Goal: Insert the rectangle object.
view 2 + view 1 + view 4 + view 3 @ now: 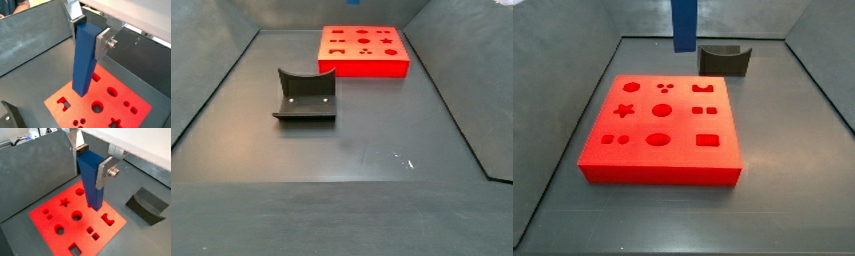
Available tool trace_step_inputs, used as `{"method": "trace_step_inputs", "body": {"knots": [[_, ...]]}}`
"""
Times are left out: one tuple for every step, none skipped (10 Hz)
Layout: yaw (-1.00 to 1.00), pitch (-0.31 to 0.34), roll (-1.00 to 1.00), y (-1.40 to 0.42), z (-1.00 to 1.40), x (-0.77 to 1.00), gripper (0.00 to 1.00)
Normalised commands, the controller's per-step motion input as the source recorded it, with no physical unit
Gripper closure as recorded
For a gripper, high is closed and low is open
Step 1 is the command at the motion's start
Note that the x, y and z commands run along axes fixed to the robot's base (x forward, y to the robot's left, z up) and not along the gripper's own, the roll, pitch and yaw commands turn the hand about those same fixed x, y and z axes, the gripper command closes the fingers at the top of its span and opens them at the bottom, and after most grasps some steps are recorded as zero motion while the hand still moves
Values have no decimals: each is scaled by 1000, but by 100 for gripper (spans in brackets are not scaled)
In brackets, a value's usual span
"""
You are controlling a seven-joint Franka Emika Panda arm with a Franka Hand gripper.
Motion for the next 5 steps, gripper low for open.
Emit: {"method": "trace_step_inputs", "body": {"knots": [[49,0,0,-257,-191,0,100],[320,0,0,-680,-137,37,100],[297,0,0,-740,-97,91,100],[240,0,9,-789,-74,120,100],[186,0,4,-823,-46,183,100]]}}
